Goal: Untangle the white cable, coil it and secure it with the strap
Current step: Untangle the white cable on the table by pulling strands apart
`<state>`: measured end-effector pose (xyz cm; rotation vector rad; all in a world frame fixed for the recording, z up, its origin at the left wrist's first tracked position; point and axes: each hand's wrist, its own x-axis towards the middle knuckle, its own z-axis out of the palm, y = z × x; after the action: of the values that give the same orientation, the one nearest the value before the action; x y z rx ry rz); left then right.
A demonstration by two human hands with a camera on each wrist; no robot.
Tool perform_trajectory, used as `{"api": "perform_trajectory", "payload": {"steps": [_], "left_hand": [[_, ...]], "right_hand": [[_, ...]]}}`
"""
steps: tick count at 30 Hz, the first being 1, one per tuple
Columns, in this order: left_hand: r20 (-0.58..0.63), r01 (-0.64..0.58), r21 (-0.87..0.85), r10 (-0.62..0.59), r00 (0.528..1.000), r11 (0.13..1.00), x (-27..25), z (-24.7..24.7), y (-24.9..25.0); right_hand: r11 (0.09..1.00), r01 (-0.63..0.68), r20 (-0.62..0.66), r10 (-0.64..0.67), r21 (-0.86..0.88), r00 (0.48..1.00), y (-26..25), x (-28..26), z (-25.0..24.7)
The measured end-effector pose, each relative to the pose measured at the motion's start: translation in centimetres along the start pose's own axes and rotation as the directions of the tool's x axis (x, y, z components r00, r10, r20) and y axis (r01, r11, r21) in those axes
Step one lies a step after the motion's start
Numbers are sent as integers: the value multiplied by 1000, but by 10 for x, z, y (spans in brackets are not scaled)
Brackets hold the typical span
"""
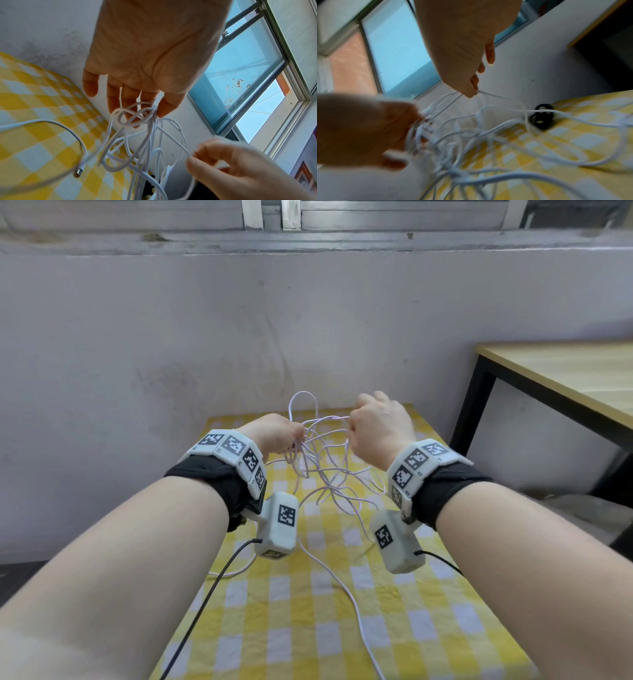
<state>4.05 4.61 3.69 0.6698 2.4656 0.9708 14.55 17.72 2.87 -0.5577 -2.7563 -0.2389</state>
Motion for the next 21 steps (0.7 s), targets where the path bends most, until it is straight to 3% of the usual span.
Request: {"api": "perform_trajectory", "payload": {"steps": [2,5,8,10,12,15,18,21], "left_hand": [[-19,-4,25,5,1000,1000,4,-4,-7],[-60,43,76,-39,997,996,3,-9,-15],[-31,71,78,-69,997,994,2,-9,-20],[-10,66,26,-66,998,997,3,-7,-19],[-2,49,-27,-49,999,998,2,-4,-15],[21,26,-72,-25,999,997,-2,-1,-7],[49,9,-99,-4,999,995,-3,1,-4],[75,0,-126,10,997,992,-4,3,-4]], "right_hand": [[981,-187,27,189,-42,982,17,1,-2],[891,-451,48,454,-57,890,45,-2,-5],[846,-527,117,533,-81,838,61,-5,-5],[881,-467,129,473,-79,871,55,-3,-4],[940,-341,81,340,1,937,40,-1,-1],[984,-25,-7,26,174,1000,8,-1,-3],[963,221,-68,-213,151,975,-17,-4,-7],[954,293,-61,-290,56,955,-25,-3,-6]]}}
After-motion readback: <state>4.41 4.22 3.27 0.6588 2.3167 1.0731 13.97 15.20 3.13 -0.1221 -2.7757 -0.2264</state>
